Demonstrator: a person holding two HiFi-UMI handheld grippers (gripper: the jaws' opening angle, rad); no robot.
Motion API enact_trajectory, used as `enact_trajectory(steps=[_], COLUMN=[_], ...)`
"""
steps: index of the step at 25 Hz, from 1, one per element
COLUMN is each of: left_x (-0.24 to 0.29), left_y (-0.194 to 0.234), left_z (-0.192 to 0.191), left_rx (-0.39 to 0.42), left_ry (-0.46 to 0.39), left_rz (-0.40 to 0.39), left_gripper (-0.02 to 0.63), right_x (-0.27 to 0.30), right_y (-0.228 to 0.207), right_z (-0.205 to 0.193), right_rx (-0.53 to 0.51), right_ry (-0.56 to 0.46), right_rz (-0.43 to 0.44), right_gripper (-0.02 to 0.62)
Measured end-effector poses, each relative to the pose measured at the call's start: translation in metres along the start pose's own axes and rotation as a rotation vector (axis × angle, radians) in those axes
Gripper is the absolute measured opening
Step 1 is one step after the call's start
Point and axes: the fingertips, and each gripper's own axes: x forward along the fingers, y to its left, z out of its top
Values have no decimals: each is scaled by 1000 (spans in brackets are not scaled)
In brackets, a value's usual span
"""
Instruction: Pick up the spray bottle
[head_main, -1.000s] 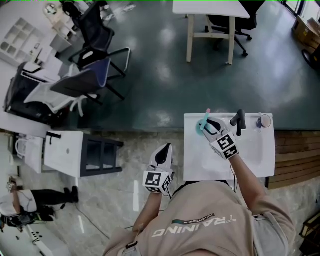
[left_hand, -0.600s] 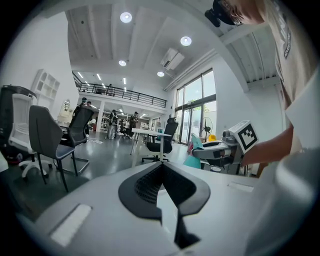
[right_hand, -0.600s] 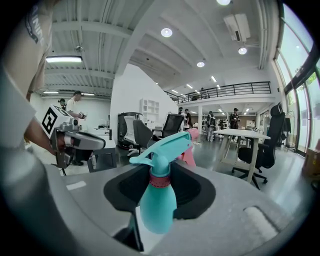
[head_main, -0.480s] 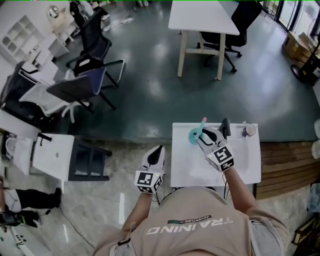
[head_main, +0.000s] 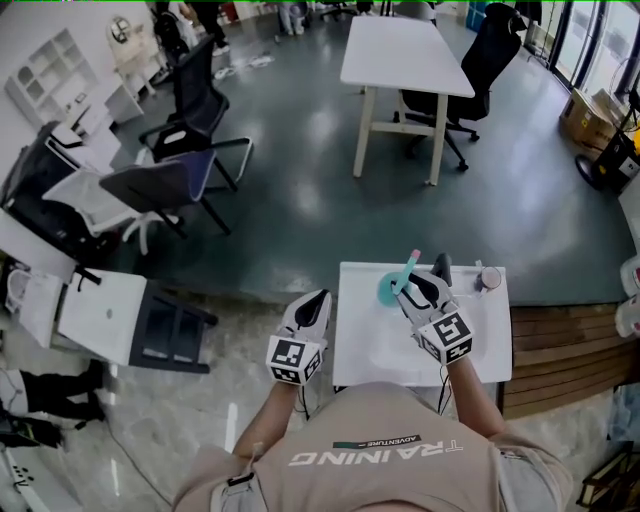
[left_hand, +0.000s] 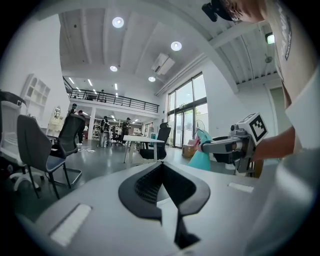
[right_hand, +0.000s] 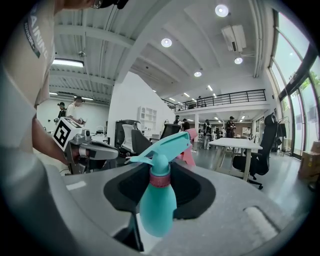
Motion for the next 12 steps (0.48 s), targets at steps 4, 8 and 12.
enact_trajectory(steps=[4, 8, 12], left_x=[2, 2, 1], left_y=[-1, -1, 4], left_z=[9, 11, 14], left_rx=[16, 15, 19], left_ry=[-3, -5, -12], left_rz=[-12, -15, -6], left_gripper=[18, 18, 18], right_x=[-8, -15, -18], right_y=[-2, -2, -2], right_z=[6, 9, 11], right_rx=[1, 8, -2], right_ry=[-11, -12, -13], right_rz=[-15, -32, -28], right_gripper=[130, 130, 130])
